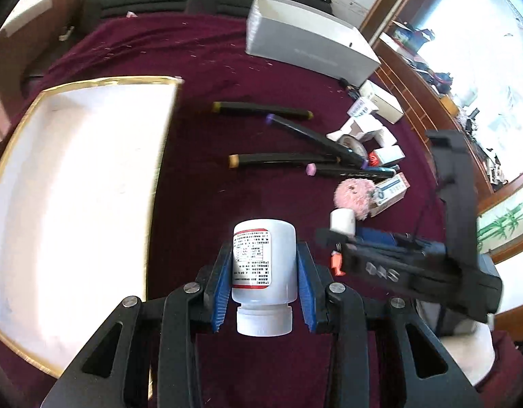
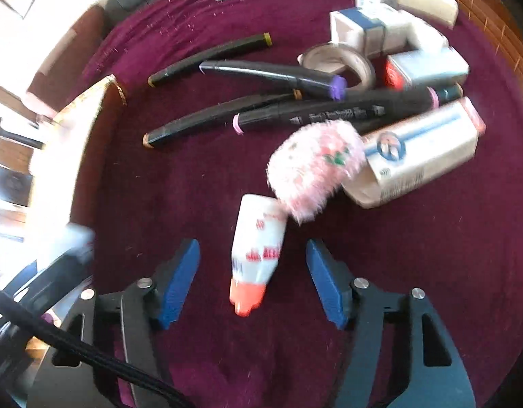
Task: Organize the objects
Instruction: 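Grasp the white pill bottle with the left gripper while the right grasps the orange-capped glue bottle, then carry both bottles over the white gold-rimmed tray and lower them inside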
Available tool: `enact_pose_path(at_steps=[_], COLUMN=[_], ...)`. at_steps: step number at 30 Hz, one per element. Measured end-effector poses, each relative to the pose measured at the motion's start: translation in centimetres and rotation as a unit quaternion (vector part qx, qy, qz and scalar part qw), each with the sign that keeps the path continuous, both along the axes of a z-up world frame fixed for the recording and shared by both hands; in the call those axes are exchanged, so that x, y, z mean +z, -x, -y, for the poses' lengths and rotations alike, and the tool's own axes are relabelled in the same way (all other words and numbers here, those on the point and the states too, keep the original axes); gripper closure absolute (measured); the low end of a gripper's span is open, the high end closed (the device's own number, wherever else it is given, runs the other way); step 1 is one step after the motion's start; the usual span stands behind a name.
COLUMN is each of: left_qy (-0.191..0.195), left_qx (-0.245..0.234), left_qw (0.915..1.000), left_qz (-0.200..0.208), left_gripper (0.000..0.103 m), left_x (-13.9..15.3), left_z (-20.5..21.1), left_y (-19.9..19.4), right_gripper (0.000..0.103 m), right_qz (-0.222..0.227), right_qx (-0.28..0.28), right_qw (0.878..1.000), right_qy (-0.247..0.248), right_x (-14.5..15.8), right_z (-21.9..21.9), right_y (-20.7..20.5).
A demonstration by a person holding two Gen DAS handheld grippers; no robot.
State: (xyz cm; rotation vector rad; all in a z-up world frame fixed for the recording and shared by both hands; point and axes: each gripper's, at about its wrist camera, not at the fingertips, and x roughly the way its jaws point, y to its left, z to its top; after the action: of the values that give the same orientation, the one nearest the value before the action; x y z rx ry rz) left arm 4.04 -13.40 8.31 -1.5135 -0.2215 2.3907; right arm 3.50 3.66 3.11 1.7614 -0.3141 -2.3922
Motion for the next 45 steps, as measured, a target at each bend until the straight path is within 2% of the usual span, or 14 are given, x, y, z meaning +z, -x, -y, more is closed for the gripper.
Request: enact_pose_path(at_steps=[1,2,3,10,14,20,26,31,35,40,45], left_qy=[0.000,0.002,0.003,-0.014,-0.021,-0.018,0.003,0.018,0.001,-0.015,-0.049], left_qx=[0.005,0.009,0.014,0.053,0.071,0.091,0.104,0.111,0.115,0.120,0.131], left_qw=[1.0000,1.0000,0.9999,0.9983,0.9970,0.9952,0.9939,0.9926,0.9928,0.9927,0.9897], left_qz=[-0.002,-0.004,-0.007,-0.019,-0.020,-0.030,-0.037,-0.046,-0.032,-0.001,0.032], left_gripper=[0.073,0.073,0.073,0.073,0.072,0.072,0.072,0.072,0.072,0.073,0.073], left_x=[0.3,0.5,0.8,2.1,2.8,4.1,4.6,4.2,2.7,-0.8,-4.4], left_z=[0.4,0.7,1.1,4.1,5.8,8.5,11.8,14.9,16.9,17.9,18.4], left_y=[-0.4,-0.7,-1.0,-2.5,-3.1,-2.6,-0.2,3.7,7.8,12.8,15.6], right_gripper=[0.057,0.062,0.078,0.078,0.078,0.078,0.078,0.078,0.078,0.078,0.078], right_qz=[-0.001,-0.005,-0.005,0.024,0.028,0.007,0.005,-0.003,0.006,0.021,0.025], right_qx=[0.012,0.014,0.019,0.021,0.032,0.062,0.084,0.093,0.081,0.049,0.030], right_qw=[1.000,0.999,0.999,0.999,0.998,0.992,0.983,0.983,0.986,0.991,0.996], right_qy=[-0.017,-0.035,-0.037,0.016,0.056,0.111,0.163,0.156,0.147,0.123,0.082], right_x=[0.0,0.1,0.1,0.5,1.9,5.8,8.4,9.0,8.1,6.0,3.9], right_z=[0.8,1.1,1.2,-0.2,0.0,3.0,7.9,12.3,15.5,18.4,20.2], right_y=[0.2,0.2,0.1,-0.6,-1.4,-1.3,1.3,4.3,7.5,11.5,13.5])
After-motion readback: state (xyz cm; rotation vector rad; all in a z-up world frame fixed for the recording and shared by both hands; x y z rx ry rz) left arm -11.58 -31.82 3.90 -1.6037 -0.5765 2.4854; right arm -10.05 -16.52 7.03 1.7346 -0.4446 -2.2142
